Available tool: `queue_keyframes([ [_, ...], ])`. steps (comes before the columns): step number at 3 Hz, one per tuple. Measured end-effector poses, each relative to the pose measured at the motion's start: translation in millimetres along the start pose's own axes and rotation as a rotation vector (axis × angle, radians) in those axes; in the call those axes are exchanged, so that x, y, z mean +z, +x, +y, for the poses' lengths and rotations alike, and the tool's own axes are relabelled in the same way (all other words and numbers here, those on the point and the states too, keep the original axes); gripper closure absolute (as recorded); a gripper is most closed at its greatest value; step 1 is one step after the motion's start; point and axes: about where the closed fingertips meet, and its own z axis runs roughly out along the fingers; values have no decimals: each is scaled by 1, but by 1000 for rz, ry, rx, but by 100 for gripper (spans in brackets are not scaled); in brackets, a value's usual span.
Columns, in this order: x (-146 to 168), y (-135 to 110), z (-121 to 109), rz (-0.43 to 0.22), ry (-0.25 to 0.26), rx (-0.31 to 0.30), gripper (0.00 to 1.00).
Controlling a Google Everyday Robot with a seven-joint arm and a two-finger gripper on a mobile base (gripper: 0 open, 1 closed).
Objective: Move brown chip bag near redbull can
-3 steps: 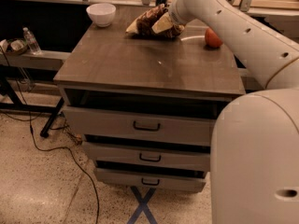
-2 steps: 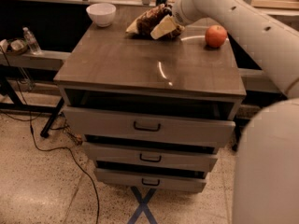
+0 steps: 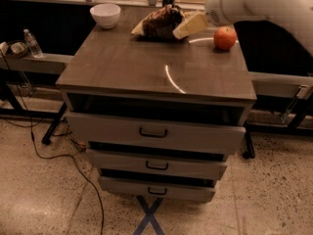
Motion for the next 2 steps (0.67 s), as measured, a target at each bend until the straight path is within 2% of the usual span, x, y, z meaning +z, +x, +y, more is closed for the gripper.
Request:
queue_keyframes([
  [1, -81, -36, -14, -229, 60, 27, 0],
  [2, -169, -27, -67, -325, 198, 58, 0],
])
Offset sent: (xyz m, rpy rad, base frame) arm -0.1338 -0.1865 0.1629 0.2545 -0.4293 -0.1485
